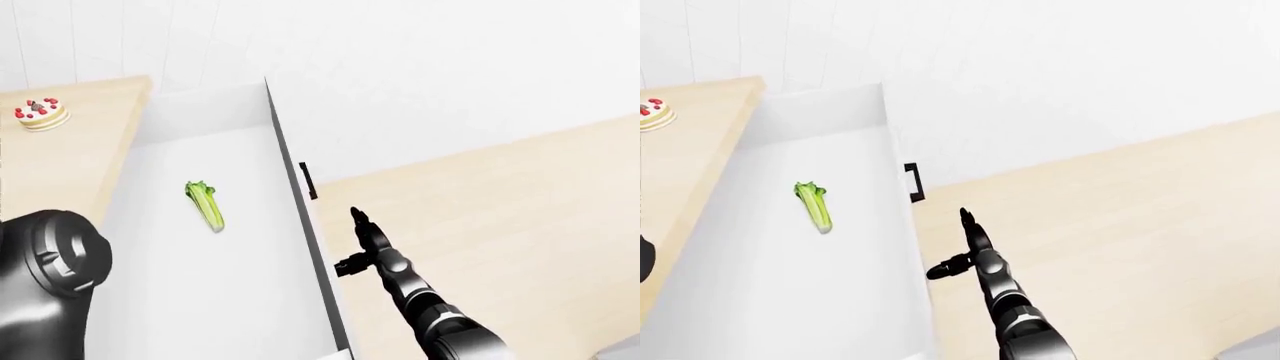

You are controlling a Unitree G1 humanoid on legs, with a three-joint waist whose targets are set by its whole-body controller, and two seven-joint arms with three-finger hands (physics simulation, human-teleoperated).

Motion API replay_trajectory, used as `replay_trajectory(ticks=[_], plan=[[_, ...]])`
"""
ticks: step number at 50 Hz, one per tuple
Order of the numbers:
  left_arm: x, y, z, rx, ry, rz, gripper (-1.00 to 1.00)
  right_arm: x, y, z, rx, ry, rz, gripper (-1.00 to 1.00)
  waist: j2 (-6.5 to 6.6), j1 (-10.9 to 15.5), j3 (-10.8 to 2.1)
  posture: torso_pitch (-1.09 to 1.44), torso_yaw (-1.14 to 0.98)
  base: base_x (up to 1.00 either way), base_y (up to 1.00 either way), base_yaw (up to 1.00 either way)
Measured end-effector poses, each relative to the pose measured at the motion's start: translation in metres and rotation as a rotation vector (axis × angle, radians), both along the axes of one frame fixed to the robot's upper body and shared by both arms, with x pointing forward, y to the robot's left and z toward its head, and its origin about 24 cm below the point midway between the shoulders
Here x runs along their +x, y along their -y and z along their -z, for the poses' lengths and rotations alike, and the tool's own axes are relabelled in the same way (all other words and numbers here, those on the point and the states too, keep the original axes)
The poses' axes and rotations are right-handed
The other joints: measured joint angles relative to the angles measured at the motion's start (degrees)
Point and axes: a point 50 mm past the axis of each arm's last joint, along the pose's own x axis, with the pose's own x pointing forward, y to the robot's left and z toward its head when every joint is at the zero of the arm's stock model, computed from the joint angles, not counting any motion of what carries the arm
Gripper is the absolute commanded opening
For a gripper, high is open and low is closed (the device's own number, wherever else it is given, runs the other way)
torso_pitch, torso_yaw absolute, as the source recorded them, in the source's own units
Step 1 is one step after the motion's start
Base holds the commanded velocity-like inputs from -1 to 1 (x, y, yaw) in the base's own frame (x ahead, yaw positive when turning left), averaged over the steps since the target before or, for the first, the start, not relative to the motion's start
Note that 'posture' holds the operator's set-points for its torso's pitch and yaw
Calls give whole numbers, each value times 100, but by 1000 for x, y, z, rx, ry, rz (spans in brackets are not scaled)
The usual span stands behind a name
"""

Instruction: Close the right drawer.

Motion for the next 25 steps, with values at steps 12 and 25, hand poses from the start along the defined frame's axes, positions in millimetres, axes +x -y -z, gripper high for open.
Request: replay_trajectory(ticks=[12, 25], plan=[[2, 4, 1, 5, -7, 10, 100, 0, -8, -1, 1, -2, -19, 100, 1, -8, 9, 0, 0, 0, 0, 0], [2, 3, 1, 2, -6, 9, 100, -2, -18, -1, 6, -6, -43, 100, 9, -7, 11, 0, 0, 0, 0, 0]])
